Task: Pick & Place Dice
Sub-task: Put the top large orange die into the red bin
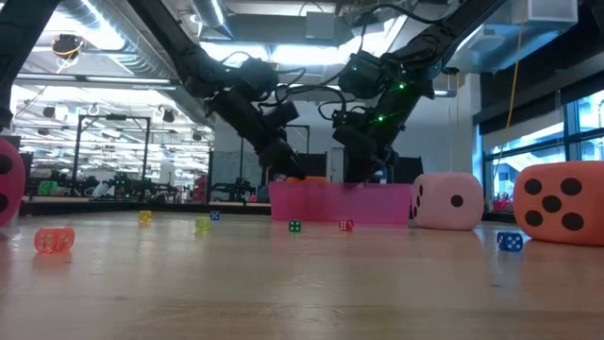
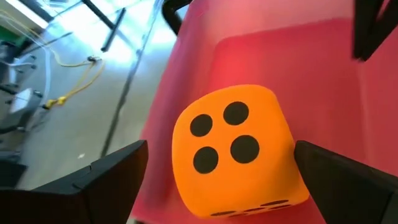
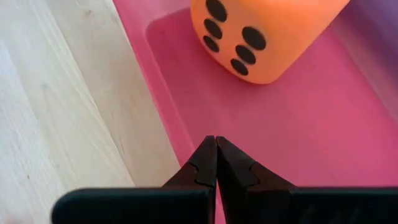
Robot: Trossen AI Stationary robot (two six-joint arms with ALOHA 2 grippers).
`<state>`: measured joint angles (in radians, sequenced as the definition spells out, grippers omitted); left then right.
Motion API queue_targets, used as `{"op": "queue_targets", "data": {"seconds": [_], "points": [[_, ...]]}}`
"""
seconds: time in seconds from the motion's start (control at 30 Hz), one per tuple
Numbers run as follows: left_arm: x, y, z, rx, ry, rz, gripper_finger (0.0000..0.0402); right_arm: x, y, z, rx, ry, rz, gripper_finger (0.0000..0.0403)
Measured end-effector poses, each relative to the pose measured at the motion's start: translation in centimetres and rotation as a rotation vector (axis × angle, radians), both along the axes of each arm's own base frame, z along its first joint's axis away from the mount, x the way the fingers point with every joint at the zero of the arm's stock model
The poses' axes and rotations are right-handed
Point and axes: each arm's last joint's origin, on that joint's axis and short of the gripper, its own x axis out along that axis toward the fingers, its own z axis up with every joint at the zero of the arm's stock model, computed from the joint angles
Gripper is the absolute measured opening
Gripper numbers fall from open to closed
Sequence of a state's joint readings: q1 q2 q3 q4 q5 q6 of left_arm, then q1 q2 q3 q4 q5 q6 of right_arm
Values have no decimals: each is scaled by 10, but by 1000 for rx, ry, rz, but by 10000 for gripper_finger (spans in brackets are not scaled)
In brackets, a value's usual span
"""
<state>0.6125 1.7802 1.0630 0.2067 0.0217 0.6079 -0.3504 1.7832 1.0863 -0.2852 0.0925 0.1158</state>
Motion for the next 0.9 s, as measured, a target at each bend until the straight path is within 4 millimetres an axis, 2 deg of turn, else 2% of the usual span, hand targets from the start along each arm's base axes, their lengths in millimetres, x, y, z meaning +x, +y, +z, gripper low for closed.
{"op": "queue_targets", "data": {"seconds": [0.17,0.5,0.73,0.9], "points": [[-8,12,1,40,22,76,400,0,0,0,0,0,0,4],[-24,31,1,-2,-10,170,400,0,0,0,-1,1,1,4],[-25,32,1,-15,-22,168,400,0,0,0,-13,6,14,4],[-24,26,15,-9,-63,163,400,1,-1,1,-34,-7,21,4]]}}
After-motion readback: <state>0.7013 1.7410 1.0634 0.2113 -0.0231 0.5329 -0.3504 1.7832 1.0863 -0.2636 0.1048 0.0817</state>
